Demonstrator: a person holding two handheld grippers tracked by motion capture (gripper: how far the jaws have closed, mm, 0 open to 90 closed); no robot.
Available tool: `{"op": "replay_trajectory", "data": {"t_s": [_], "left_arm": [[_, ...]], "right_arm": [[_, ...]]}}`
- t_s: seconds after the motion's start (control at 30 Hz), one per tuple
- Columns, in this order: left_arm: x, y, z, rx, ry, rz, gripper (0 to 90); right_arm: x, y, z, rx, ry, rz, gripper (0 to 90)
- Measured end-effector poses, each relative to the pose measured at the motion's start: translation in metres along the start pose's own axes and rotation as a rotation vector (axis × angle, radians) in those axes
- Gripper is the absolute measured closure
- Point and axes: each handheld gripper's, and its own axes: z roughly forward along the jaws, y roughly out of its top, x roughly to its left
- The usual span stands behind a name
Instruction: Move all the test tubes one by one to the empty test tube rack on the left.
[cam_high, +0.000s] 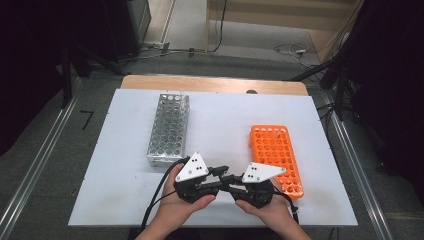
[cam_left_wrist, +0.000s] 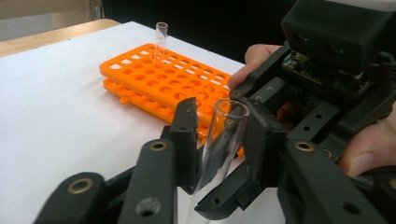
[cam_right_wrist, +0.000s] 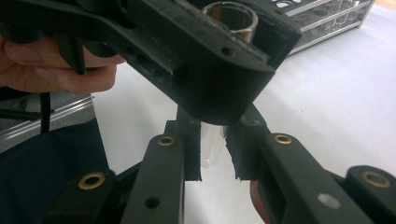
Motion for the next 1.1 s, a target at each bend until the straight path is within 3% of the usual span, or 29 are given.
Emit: {"op": "replay_trajectory", "data": {"t_s": [0.43,0.63,0.77,0.9,1.1], "left_arm": [[0.001,0.000,-0.001,-0.003,0.026,0.021,75.6],[0.003,-0.001,-0.002,-0.009,0.022,0.004,75.9],[0.007,0.001,-0.005,-0.020,0.031,-0.005,76.0],[0.011,0.003,-0.010,-0.033,0.041,-0.017,76.0],[0.022,0.007,-0.017,-0.047,0.065,-0.026,76.0]], "right_arm": [[-0.001,-0.001,0.001,0.000,0.007,0.018,73.8],[-0.002,-0.001,0.001,0.001,0.017,0.022,71.7],[-0.003,-0.001,0.000,0.001,0.033,0.027,59.4],[-0.008,-0.001,-0.003,-0.007,0.040,0.040,39.7],[-0.014,0.001,-0.014,-0.029,0.002,0.036,14.7]]}}
